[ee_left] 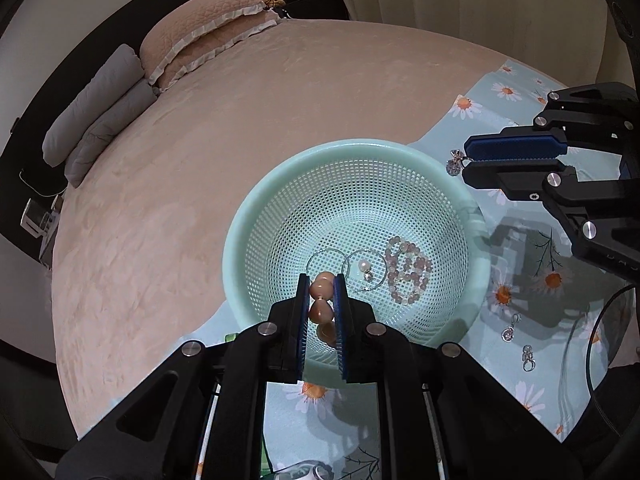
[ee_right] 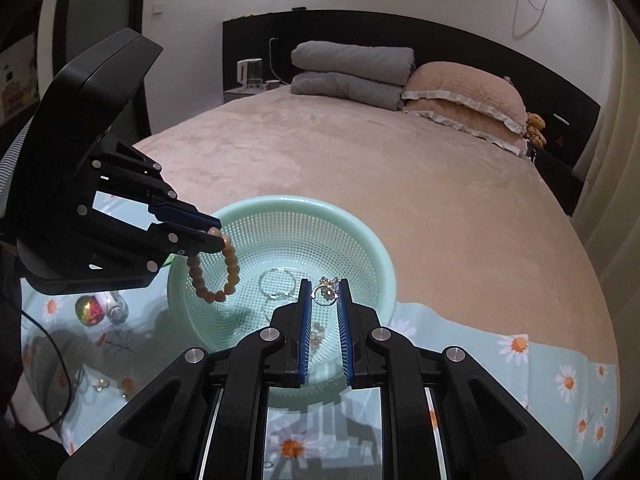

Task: Organize jewelry
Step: 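Lift the peach bracelet with the left tool while the right tool lifts the ring, then lower both items into the green basket and open both tools, then withdraw both open tools from the basket toward the pearl earring and pendants, then grasp the pearl earring with the left tool while the right tool grasps a silver pendant, then carry the pearl earring and pendant over the green basket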

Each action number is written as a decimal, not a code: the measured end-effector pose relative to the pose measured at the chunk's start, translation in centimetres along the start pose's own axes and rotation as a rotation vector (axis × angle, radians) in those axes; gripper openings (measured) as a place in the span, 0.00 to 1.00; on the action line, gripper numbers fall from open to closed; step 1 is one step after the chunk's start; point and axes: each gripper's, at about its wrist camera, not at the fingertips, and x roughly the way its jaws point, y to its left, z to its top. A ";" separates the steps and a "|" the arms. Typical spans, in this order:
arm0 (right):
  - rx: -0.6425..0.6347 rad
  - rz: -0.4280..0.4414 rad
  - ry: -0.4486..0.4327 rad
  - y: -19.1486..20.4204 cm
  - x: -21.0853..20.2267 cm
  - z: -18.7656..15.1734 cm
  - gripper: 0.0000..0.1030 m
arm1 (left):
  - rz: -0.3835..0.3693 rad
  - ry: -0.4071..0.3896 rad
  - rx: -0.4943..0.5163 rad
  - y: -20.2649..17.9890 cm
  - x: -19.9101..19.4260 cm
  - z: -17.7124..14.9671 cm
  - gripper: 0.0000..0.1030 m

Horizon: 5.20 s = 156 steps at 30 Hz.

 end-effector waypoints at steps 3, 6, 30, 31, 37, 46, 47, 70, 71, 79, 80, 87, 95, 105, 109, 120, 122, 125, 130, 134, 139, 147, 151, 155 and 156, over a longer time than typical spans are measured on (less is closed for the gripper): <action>-0.003 0.003 0.011 0.1 1.0 0.0 0.12 | 0.000 0.020 0.008 -0.2 1.2 0.0 0.12; -0.002 0.013 0.015 0.2 1.7 -0.2 0.13 | 0.006 0.027 -0.005 -0.1 1.8 0.0 0.25; 0.036 -0.145 -0.030 1.0 -7.5 -0.6 0.84 | 0.195 -0.051 -0.101 1.1 -9.2 -6.2 0.94; 0.035 -0.149 -0.028 1.2 -8.0 -0.7 0.84 | 0.192 -0.049 -0.105 1.0 -9.5 -6.5 0.94; 0.051 -0.169 -0.015 1.9 -10.6 -1.6 0.84 | 0.190 -0.077 -0.113 -0.1 -12.8 -7.6 0.94; 0.027 -0.173 -0.037 3.7 -14.2 -2.5 0.84 | 0.196 -0.130 -0.084 -2.1 -16.7 -8.5 0.94; 0.025 -0.172 -0.036 3.8 -14.4 -2.6 0.84 | 0.197 -0.129 -0.081 -2.3 -16.9 -8.7 0.94; -0.026 -0.094 0.070 5.1 -7.1 -8.9 0.84 | 0.066 -0.003 -0.131 -4.0 -8.6 -15.9 0.94; -0.034 -0.093 0.068 5.2 -6.8 -9.3 0.84 | 0.059 0.004 -0.131 -4.1 -8.1 -16.1 0.94; -0.087 -0.008 0.107 7.1 -3.2 -13.7 0.84 | 0.015 0.044 -0.080 -6.7 -4.8 -18.1 0.94; -0.094 -0.008 0.105 7.4 -2.9 -14.3 0.83 | 0.008 0.045 -0.085 -6.8 -4.4 -18.2 0.94; -0.068 0.014 0.083 8.1 -1.3 -16.5 0.83 | -0.004 0.029 -0.154 -6.7 -2.0 -18.8 0.92; 0.035 0.111 0.080 7.3 -0.3 -17.4 0.66 | -0.028 -0.019 -0.260 -6.5 -1.2 -20.3 0.71; 0.119 0.209 0.075 6.8 0.0 -17.4 0.30 | -0.103 -0.010 -0.312 -6.2 -1.1 -20.1 0.46; 0.130 0.236 0.074 6.7 -0.1 -17.5 0.16 | -0.142 -0.012 -0.296 -6.5 -1.3 -20.2 0.30; 0.086 0.276 0.077 7.1 -2.3 -18.0 0.14 | -0.171 0.021 -0.277 -6.8 -3.0 -21.1 0.12; 0.070 0.279 0.073 6.9 -3.3 -18.4 0.14 | -0.145 0.033 -0.259 -7.0 -3.6 -21.2 0.12; 0.061 0.264 0.076 6.2 -4.9 -18.9 0.14 | -0.141 0.024 -0.256 -6.9 -4.8 -21.5 0.12; 0.021 0.216 0.043 5.5 -8.4 -18.2 0.14 | -0.128 -0.009 -0.266 -6.4 -7.1 -21.4 0.12; -0.022 0.194 0.004 5.2 -11.3 -16.8 0.14 | -0.105 -0.037 -0.246 -6.4 -9.1 -20.7 0.12; -0.042 0.185 -0.055 4.4 -14.8 -15.4 0.14 | -0.082 -0.065 -0.230 -6.4 -11.4 -20.0 0.12; -0.100 0.170 -0.124 4.1 -19.2 -12.5 0.14 | -0.049 -0.128 -0.201 -5.8 -14.7 -17.7 0.12; -0.132 0.153 -0.148 4.0 -20.4 -10.9 0.14 | -0.031 -0.154 -0.183 -5.3 -15.9 -16.2 0.12; -0.139 0.153 -0.180 3.4 -20.8 -8.9 0.14 | -0.018 -0.169 -0.161 -4.5 -16.4 -14.3 0.12; -0.141 0.157 -0.193 3.3 -20.8 -8.3 0.14 | -0.014 -0.171 -0.155 -4.2 -16.4 -13.8 0.12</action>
